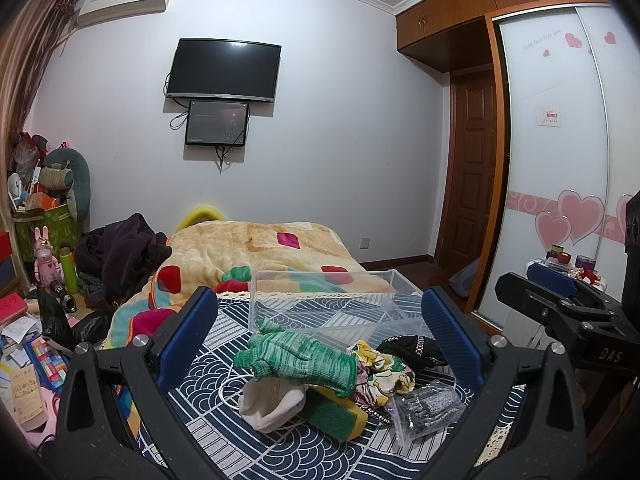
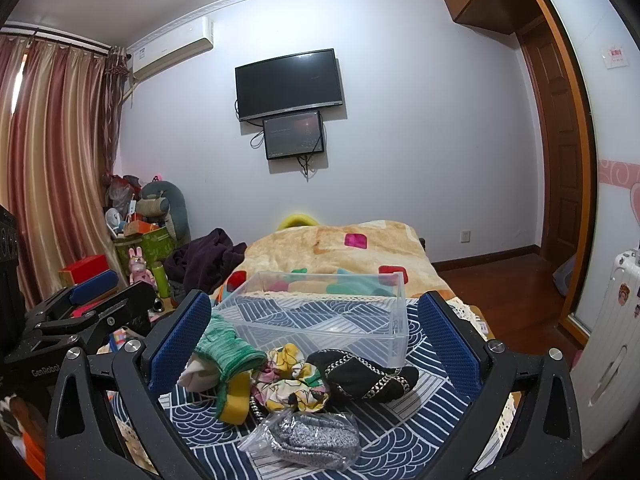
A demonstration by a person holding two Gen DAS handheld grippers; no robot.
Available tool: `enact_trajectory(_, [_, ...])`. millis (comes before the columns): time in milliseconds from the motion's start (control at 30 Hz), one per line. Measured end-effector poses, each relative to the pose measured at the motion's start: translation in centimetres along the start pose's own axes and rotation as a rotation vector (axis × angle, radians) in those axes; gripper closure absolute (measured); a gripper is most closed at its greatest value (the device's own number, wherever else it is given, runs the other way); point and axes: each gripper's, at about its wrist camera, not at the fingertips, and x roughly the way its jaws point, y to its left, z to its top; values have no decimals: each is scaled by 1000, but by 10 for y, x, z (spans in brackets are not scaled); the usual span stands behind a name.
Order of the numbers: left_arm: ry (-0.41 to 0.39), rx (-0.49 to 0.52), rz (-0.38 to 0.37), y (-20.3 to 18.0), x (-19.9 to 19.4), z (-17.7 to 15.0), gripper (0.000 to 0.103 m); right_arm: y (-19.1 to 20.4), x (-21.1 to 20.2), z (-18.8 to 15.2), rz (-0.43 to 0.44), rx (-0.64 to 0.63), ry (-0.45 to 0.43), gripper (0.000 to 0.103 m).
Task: Organize soft objects
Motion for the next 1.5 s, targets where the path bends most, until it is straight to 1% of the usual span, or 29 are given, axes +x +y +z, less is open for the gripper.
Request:
enact_trajectory(200, [20, -14, -18, 2, 9, -5, 0, -1, 5, -3, 5, -3, 18, 0])
enact_trajectory(267, [38, -23, -8, 5, 16, -9, 0, -4, 10, -6, 10, -2, 36, 0])
enact_trajectory(333, [62, -26, 10, 7, 25, -14, 0, -8, 20, -12, 4, 2, 73, 0])
enact_trajectory(433, [123, -32, 39, 11, 43, -25, 0, -16, 34, -20, -12, 17, 124, 0])
enact_trajectory(600, [205, -64, 33, 22, 68, -43, 0, -31, 53, -36, -30, 60, 214, 0])
enact_trajectory(733, [237, -116, 13, 29, 81, -50, 0, -42, 64, -48, -38, 106, 284, 0])
enact_trajectory(867, [236, -146, -9, 31, 87, -54, 1, -50, 74, -57, -42, 143, 337, 0])
enact_trajectory(900, [229, -147, -7, 31, 87, -54, 2, -51, 74, -59, -45, 146, 349, 0])
enact_trajectory(933, [226, -147, -8, 31, 87, -54, 9, -52, 75, -61, -48, 147, 355, 1])
enact_trajectory(967, [225, -145, -12, 30, 86, -53, 17, -52, 75, -62, -48, 149, 360, 4])
enact_trajectory(1000, [226, -146, -19, 32, 86, -53, 19, -52, 77, -62, -45, 149, 364, 6])
enact_trajectory(1033, [229, -148, -24, 32, 86, -53, 22, -51, 77, -62, -46, 148, 370, 11])
enact_trajectory(1100, [234, -152, -27, 34, 87, -53, 31, -49, 75, -61, -54, 141, 364, 15])
enact_trajectory(1167, [246, -148, -29, 34, 89, -54, 48, -50, 76, -59, -50, 136, 354, 24])
enact_trajectory(1300, [258, -142, -31, 34, 90, -56, 58, -50, 74, -57, -51, 127, 340, 35])
enact_trajectory(1367, [252, -130, -32, 31, 87, -56, 67, -51, 75, -57, -53, 123, 339, 47])
enact_trajectory(1400, [247, -125, -32, 30, 86, -55, 68, -51, 75, -56, -54, 124, 336, 50])
enact_trajectory(1467, [233, -114, -31, 26, 81, -53, 72, -53, 73, -54, -52, 129, 325, 60])
enact_trajectory(1500, [224, -111, -36, 25, 79, -52, 73, -53, 72, -53, -53, 131, 316, 62])
